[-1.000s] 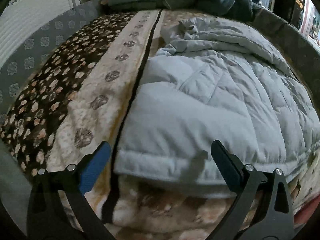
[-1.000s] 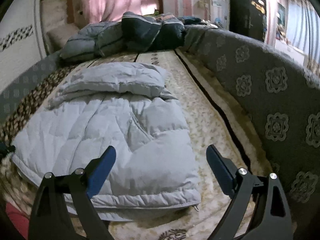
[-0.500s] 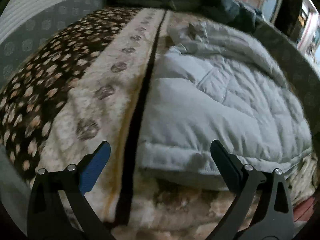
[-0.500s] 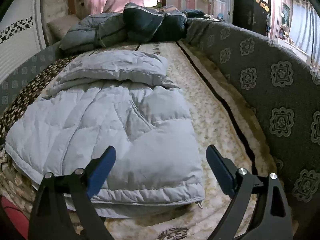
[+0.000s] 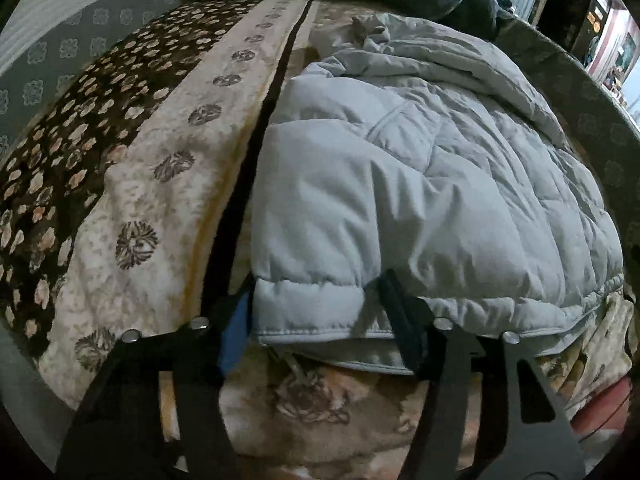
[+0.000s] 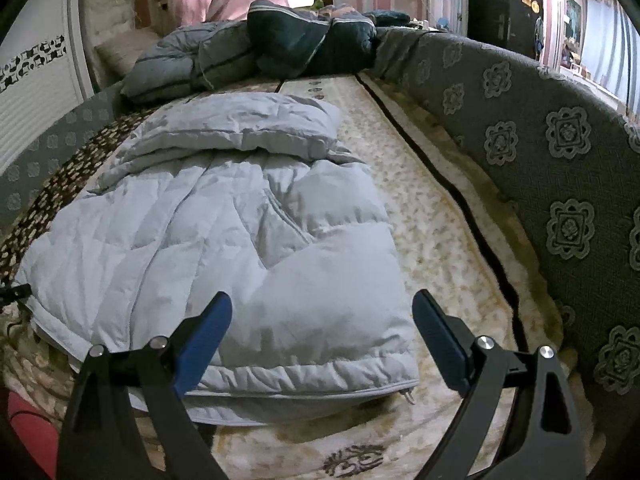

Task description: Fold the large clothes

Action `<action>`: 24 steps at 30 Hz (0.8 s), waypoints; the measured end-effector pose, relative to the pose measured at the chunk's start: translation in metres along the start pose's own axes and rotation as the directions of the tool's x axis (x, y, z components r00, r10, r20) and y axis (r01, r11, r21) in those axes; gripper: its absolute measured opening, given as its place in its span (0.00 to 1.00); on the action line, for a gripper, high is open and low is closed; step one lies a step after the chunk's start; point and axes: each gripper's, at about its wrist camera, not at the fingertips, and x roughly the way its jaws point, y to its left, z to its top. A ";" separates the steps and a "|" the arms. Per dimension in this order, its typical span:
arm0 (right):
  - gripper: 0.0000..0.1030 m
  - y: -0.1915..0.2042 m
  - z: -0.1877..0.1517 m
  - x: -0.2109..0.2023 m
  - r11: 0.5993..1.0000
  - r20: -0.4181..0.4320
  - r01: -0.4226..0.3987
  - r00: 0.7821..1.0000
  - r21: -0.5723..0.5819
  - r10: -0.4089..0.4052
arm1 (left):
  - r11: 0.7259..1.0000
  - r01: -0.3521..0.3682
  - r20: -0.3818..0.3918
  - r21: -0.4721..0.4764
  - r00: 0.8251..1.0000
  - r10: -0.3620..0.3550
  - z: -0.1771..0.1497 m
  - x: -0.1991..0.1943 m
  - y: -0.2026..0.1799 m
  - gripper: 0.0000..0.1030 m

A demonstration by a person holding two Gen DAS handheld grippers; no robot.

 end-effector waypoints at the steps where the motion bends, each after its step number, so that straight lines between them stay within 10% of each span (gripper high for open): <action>1: 0.89 0.001 0.000 -0.001 1.000 0.004 0.005 1.000 -0.007 -0.005 | 1.000 -0.004 0.011 -0.002 1.000 0.004 -0.003 -0.001 0.003 0.77; 7: 0.89 -0.004 -0.005 0.000 1.000 0.022 0.024 0.999 0.009 -0.024 | 0.995 0.008 0.010 -0.100 1.000 -0.007 -0.011 0.009 0.019 0.97; 24: 0.89 0.007 -0.005 0.007 0.976 0.011 0.199 0.980 -0.091 -0.199 | 0.994 -0.090 0.066 0.066 0.994 0.085 0.011 -0.021 -0.010 0.97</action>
